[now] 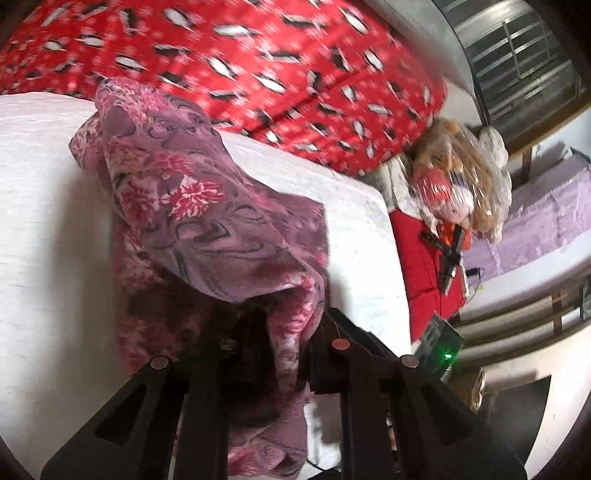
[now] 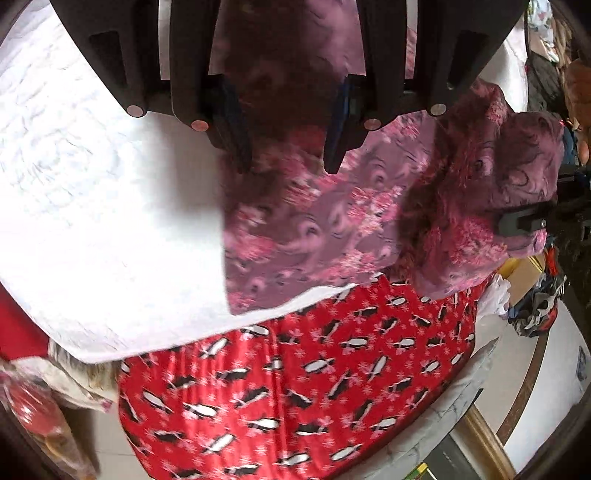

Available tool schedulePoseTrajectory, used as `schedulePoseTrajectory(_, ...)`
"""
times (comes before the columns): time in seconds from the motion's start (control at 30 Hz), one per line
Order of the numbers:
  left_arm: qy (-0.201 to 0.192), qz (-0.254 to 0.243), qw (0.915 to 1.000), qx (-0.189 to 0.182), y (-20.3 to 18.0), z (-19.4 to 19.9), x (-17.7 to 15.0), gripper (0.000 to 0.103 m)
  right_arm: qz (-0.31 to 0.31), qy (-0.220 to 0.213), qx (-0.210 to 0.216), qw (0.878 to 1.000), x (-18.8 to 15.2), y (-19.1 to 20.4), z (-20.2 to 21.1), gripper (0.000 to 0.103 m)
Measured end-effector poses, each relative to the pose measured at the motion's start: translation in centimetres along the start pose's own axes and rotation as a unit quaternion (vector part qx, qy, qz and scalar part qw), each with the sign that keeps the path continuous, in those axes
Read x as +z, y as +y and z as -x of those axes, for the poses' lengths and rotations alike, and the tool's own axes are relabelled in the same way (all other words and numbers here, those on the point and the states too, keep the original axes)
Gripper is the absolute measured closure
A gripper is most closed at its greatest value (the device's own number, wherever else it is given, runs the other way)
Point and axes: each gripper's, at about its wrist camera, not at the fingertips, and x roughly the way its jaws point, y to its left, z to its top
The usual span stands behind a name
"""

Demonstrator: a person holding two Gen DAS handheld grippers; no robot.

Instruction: Fold small clothes

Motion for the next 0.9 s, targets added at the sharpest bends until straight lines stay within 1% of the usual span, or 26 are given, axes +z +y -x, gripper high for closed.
schedulePoseTrajectory(0.1, 0.027, -0.012, 0.9995, 0.003, -1.6, -2.5, -0.6, 0.089, -0.006, 0.009, 0.008, 1.0, -0.6, -1.3, -0.3, 0.062)
schedulePoseTrajectory(0.17, 0.051, -0.015, 0.9986, 0.008, -2.3, -4.6, -0.9, 0.086, -0.006, 0.003, 0.013, 1.0, -1.1, -1.9, -0.4, 0.062)
schedulePoseTrajectory(0.23, 0.072, -0.01, 0.9972, 0.016, -2.5, -6.5, -1.3, 0.078, -0.017, -0.005, 0.028, 0.999, -1.4, -2.5, -0.4, 0.062)
schedulePoseTrajectory(0.3, 0.096, 0.002, 0.9952, 0.015, -2.3, -8.1, -1.8, 0.072, -0.035, -0.013, 0.036, 0.999, -1.6, -3.3, -0.4, 0.062)
schedulePoseTrajectory(0.37, 0.114, 0.017, 0.9933, -0.006, -2.0, -8.7, -2.4, 0.071, -0.044, -0.018, 0.049, 0.998, -1.8, -3.8, -0.3, 0.062)
schedulePoseTrajectory(0.43, 0.127, 0.022, 0.9915, -0.013, -1.9, -8.5, -3.1, 0.065, -0.041, -0.021, 0.049, 0.998, -1.9, -3.8, -0.3, 0.062)
schedulePoseTrajectory(0.47, 0.129, 0.024, 0.9912, -0.018, -1.9, -8.1, -3.2, 0.065, -0.039, -0.022, 0.047, 0.998, -1.9, -3.7, -0.3, 0.062)
schedulePoseTrajectory(0.57, 0.112, 0.023, 0.9926, -0.042, -1.6, -5.1, -3.5, 0.065, -0.041, -0.02, 0.048, 0.998, -1.8, -3.7, -0.3, 0.062)
schedulePoseTrajectory(0.63, 0.083, 0.027, 0.9947, -0.055, -0.7, -2.5, -3.1, 0.064, -0.055, -0.01, 0.05, 0.997, -1.6, -3.9, 0.1, 0.062)
schedulePoseTrajectory(0.67, 0.061, 0.032, 0.9963, -0.052, 0.2, -0.9, -2.7, 0.062, -0.066, -0.008, 0.05, 0.997, -1.5, -4.2, 0.4, 0.062)
schedulePoseTrajectory(0.7, 0.047, 0.037, 0.9973, -0.043, 1.2, -0.1, -2.2, 0.055, -0.087, -0.009, 0.047, 0.995, -1.2, -4.7, 0.9, 0.062)
schedulePoseTrajectory(0.73, 0.031, 0.048, 0.998, -0.027, 2.3, 0.6, -1.8, 0.052, -0.111, -0.018, 0.047, 0.993, -0.8, -5.3, 1.5, 0.059)
schedulePoseTrajectory(0.77, 0.016, 0.066, 0.9976, -0.012, 3.8, 1.1, -1.4, 0.052, -0.129, -0.029, 0.049, 0.99, -0.5, -5.8, 2.1, 0.059)
schedulePoseTrajectory(0.83, 0.012, 0.105, 0.9943, -0.009, 6.6, 0.9, -1.1, 0.052, -0.168, -0.057, 0.069, 0.982, 0.4, -6.5, 3.4, 0.058)
schedulePoseTrajectory(0.9, 0.021, 0.147, 0.9886, -0.023, 8.9, -0.2, -1.8, 0.052, -0.186, -0.067, 0.09, 0.976, 1.4, -6.4, 3.9, 0.053)
